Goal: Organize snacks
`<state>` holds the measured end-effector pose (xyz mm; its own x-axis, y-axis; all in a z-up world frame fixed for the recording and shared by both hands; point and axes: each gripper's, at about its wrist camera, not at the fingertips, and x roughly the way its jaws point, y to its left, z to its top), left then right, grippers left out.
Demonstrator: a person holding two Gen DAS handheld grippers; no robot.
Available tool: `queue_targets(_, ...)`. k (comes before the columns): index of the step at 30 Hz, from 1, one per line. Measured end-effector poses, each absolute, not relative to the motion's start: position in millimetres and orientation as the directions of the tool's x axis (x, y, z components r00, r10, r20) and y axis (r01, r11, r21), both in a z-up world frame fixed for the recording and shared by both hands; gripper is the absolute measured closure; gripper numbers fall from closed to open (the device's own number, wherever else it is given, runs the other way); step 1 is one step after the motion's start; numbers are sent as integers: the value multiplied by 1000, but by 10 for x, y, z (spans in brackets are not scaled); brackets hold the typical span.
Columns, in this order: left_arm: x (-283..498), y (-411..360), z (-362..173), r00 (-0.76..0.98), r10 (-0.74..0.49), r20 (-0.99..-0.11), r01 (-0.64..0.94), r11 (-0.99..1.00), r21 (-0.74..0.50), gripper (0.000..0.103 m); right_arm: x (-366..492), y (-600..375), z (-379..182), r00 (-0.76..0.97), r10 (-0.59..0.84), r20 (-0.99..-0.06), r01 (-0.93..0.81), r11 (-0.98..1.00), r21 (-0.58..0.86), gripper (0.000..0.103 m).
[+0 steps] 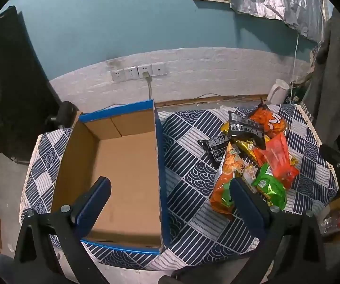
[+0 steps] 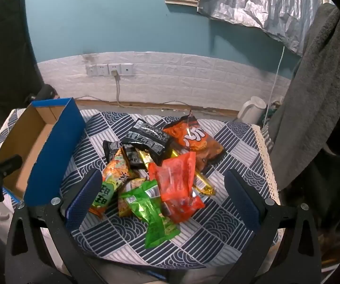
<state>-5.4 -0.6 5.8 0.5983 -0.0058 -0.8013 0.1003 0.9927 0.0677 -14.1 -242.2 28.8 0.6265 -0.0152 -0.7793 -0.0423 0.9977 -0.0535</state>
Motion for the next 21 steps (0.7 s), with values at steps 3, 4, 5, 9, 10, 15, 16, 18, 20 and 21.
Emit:
queue_targets(3, -38, 13, 21, 584, -12, -812, 100, 993, 58, 1, -138, -2412, 294, 626, -11, -780, -46, 998, -51, 2)
queue_targets(4, -41, 26, 13, 582, -13, -813, 96, 994, 53, 1, -133, -2408, 292, 625, -10, -780, -48, 998, -51, 2)
queue_targets(5, -42, 29, 8, 581, -13, -814, 94, 994, 52, 1, -131, -2405, 290, 625, -9, -781, -49, 997, -51, 2)
queue_targets(9, -40, 35, 20, 590, -4, -807, 87, 995, 58, 1, -131, -2403, 280, 623, -9, -782, -48, 998, -49, 2)
queue_targets(10, -40, 37, 24, 592, -4, -806, 86, 995, 57, 1, -130, -2405, 276, 622, -7, -783, -48, 998, -47, 2)
queue_targets(15, -48, 40, 21, 588, -8, -809, 85, 995, 51, 1, -137, -2392, 257, 618, -4, -786, -52, 998, -46, 2)
queue_targets(16, -46, 39, 19, 587, -7, -810, 84, 995, 52, 1, -136, -2395, 255, 618, -4, -786, -51, 998, -46, 2)
queue_targets(18, -43, 38, 14, 585, -6, -811, 83, 995, 53, 1, -135, -2393, 257, 619, -4, -785, -51, 998, -46, 2)
queue_targets(20, -35, 46, 8, 582, -3, -813, 79, 996, 53, 1, -135, -2386, 254, 619, -5, -785, -51, 998, -46, 2)
queue_targets(21, -32, 48, 5, 581, -2, -814, 77, 996, 52, 1, -131, -2389, 262, 618, -5, -786, -51, 998, -46, 2)
